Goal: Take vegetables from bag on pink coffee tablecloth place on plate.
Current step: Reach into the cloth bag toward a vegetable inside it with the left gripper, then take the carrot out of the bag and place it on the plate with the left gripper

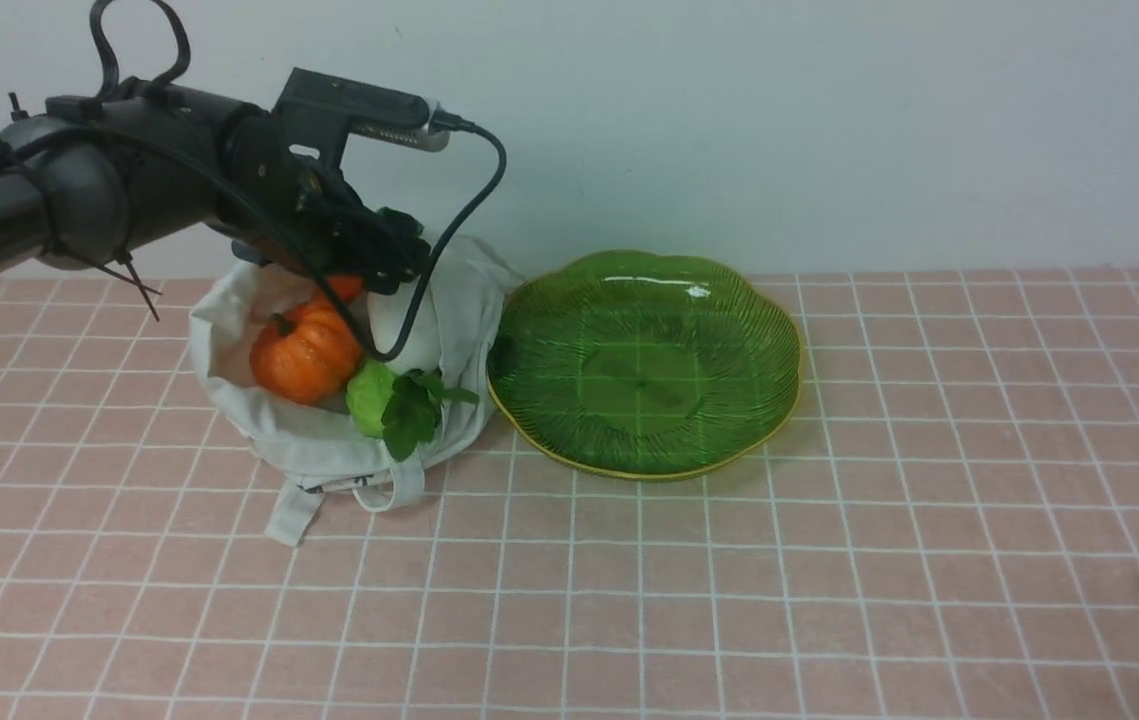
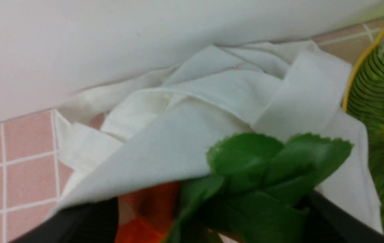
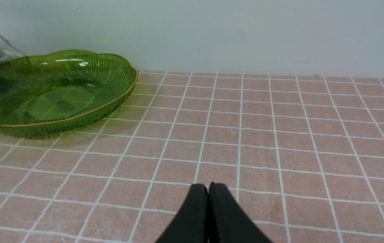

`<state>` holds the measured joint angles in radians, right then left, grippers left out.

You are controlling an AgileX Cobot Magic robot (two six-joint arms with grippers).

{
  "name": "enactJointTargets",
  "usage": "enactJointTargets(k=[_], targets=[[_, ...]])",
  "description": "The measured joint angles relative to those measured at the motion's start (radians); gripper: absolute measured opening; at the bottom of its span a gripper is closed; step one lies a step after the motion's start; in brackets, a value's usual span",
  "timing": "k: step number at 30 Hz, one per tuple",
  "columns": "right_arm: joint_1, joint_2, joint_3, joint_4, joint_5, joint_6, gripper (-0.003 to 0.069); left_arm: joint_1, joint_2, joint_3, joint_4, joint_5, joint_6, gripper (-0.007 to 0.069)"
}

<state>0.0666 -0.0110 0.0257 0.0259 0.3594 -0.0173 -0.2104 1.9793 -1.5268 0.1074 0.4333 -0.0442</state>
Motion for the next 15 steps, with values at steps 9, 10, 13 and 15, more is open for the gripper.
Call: enactJointTargets(k=[9,10,13,15], targets=[[0.0,0.0,0.0,0.0,0.0,0.0,-0.0016,0.001,0.034,0.0,0.023,-0.052,0.0,0.0529],[0.0,0.0,0.0,0.0,0.0,0.0,-0.0016,0.001,0.035,0.0,0.034,-0.056,0.0,0.0462],[0.0,0.0,0.0,0.0,0.0,0.0,-0.0016,0.001,0.033,0.0,0.04,-0.049,0.001,0.0326],[0.0,0.0,0.0,0.0,0.0,0.0,-0.0016,0.001,0.028,0.0,0.04,-0.032,0.001,0.0323]])
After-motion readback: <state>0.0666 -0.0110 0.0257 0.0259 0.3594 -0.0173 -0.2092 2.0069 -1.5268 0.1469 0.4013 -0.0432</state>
